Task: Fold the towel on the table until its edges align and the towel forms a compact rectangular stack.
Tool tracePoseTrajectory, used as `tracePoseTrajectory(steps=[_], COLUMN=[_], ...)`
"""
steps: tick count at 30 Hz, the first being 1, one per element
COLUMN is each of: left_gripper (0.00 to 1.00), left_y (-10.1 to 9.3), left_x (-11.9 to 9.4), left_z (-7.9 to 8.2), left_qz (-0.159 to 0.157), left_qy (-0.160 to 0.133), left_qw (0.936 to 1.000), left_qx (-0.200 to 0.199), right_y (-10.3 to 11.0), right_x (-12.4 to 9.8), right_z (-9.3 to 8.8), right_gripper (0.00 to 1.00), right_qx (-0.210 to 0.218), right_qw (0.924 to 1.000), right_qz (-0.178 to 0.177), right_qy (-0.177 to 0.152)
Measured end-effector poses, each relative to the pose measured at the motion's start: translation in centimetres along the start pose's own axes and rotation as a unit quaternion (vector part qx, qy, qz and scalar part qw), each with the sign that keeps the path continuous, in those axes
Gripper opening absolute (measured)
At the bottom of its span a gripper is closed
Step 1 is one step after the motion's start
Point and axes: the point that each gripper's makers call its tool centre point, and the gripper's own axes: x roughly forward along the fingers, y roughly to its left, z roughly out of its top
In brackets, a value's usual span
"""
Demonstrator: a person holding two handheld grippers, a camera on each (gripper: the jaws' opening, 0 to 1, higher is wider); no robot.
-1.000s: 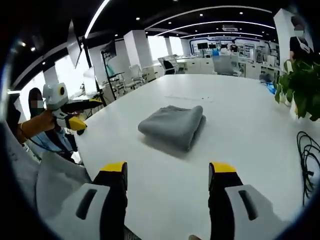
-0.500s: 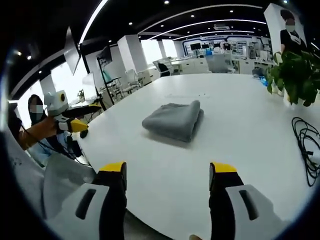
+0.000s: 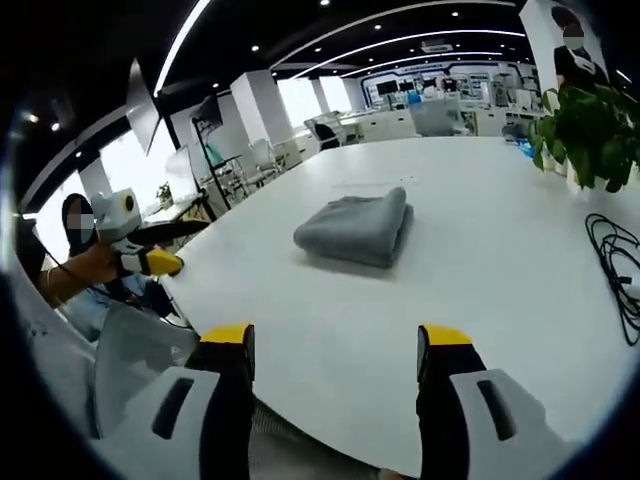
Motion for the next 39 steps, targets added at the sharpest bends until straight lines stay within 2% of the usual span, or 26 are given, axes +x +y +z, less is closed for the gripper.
tracePoseTrajectory(steps=[6, 14, 19, 39], left_gripper=[0.91, 0.91, 0.9, 0.9], left_y=[-0.3, -0.1, -0.2, 0.0], left_x=[0.0, -0.2, -0.4, -1.3], left_z=[-0.2, -1.1, -1.4, -2.1], left_qz=[0.0, 0.004, 0.003, 0.008], left_qy=[0.0, 0.012, 0.016, 0.021], left_qw=[1.0, 0.9999, 0.9998, 0.9996], left_qx=[0.002, -0.009, -0.011, -0.015], right_y=[-0.1, -0.1, 0.0, 1.0], right_x=[-0.4, -0.8, -0.6, -0.4], right_z=[-0.3, -0.3, -0.6, -1.5], right_gripper=[0.65, 0.64, 0.6, 0.6], right_qx=[0.011, 0.014, 0.023, 0.028], right_qw=[0.9999, 0.9999, 0.9997, 0.9996], right_qz=[-0.002, -0.006, -0.005, 0.006], right_qy=[-0.001, -0.005, -0.003, 0.001])
